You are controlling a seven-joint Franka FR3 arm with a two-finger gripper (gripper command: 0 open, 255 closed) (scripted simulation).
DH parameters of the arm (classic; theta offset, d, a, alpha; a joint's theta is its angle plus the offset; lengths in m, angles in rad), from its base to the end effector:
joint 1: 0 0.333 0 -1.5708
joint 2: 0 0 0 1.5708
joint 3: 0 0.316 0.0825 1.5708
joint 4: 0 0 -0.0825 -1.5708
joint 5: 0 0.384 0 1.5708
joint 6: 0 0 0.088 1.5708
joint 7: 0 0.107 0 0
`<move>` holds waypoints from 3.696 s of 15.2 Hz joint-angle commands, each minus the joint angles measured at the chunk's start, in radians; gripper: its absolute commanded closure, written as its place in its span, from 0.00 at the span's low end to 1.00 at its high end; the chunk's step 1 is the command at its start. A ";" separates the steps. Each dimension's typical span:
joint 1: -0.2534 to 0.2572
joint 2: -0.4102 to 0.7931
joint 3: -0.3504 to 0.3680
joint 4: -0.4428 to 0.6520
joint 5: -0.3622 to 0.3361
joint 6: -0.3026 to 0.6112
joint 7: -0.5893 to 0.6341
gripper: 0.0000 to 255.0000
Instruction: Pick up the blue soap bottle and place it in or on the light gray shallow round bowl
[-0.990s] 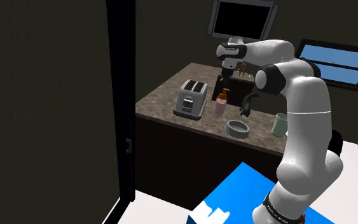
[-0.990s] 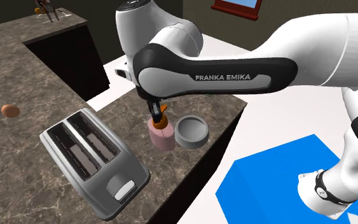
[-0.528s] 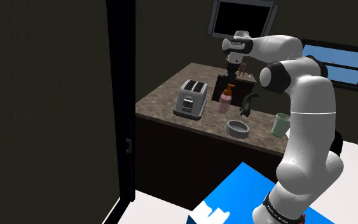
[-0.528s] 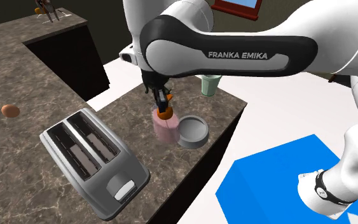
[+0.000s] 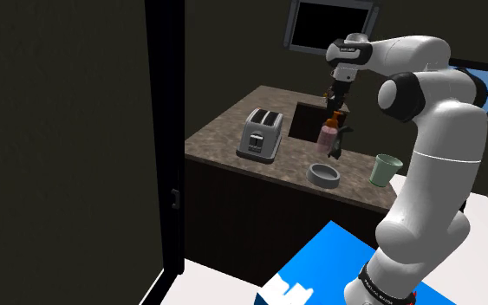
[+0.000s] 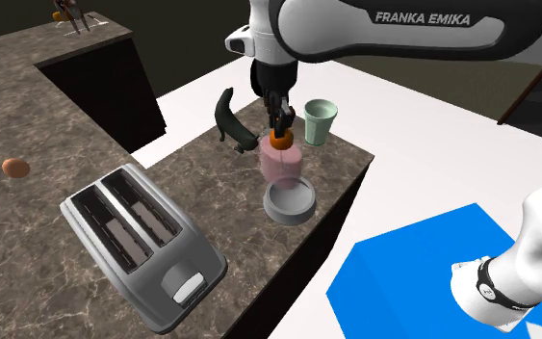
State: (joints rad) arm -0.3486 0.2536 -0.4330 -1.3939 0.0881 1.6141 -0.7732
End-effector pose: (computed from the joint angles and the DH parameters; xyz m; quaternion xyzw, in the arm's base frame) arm 0.4748 -0.4116 0.5734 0.9999 -0.0005 -0.0099 0.0026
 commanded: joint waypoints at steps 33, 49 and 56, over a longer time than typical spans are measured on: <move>-0.010 -0.080 -0.017 -0.421 -0.026 0.347 -0.054 1.00; -0.008 -0.101 -0.019 -0.318 -0.037 0.225 -0.046 0.00; -0.008 -0.101 -0.019 -0.318 -0.037 0.225 -0.046 0.00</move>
